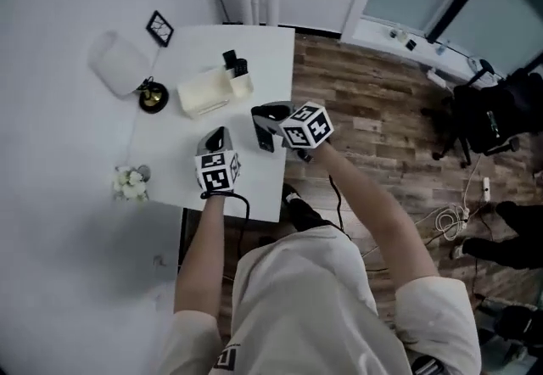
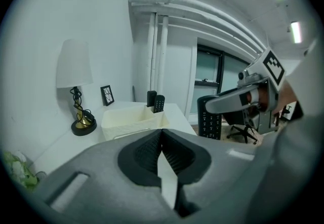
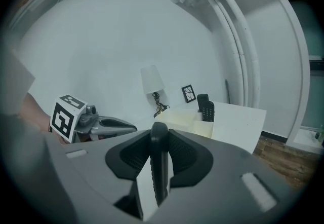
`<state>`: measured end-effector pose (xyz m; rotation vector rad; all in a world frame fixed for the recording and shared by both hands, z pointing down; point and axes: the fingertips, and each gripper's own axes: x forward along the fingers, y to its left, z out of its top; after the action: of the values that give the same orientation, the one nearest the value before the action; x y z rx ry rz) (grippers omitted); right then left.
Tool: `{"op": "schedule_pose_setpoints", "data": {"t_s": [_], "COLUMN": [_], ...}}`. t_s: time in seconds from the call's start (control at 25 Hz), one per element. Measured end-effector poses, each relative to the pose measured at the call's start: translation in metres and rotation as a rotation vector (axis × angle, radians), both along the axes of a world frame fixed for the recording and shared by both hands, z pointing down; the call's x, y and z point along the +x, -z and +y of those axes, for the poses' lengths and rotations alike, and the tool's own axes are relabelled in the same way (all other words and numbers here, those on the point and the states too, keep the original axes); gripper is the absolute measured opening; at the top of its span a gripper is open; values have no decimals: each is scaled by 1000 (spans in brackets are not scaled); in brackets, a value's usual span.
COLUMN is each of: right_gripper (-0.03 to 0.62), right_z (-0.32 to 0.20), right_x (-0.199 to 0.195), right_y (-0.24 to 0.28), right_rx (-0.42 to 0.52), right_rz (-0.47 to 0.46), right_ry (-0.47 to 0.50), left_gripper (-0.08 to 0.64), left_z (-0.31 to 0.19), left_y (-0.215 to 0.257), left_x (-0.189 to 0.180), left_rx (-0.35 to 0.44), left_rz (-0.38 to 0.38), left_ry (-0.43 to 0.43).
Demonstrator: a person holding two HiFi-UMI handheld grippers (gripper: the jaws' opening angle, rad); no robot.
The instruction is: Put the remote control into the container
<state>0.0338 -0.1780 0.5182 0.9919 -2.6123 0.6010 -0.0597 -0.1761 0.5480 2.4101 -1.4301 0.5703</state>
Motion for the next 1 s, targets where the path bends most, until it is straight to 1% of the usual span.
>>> {"op": "schedule_pose_setpoints", "data": {"t_s": [0.08,0.2,0.44,0.68,1.0], "right_gripper": [101,101,101,101,101], "right_z": [-17,-42,-77,-92,-105], "right_x": [4,-6,-12,-11,-4], "right_y": [5,6,21,26,24], "right_rx": [-4,-5,10,22,17], "right_rz": [11,20,4,-9,-24], "right_ry": [-2,29,64,107,117], "left_gripper": [5,6,5,6,5], "left_z": [-8,-19,-39,-55,-63], "left_y": [7,9,6,2,-6], "left_x": [9,7,11,22,22], "left_rx": [-8,-7,-22,-26,-42], "left_rz": [14,9,5,5,5], "left_ry": [-4,5,12,8,21]}}
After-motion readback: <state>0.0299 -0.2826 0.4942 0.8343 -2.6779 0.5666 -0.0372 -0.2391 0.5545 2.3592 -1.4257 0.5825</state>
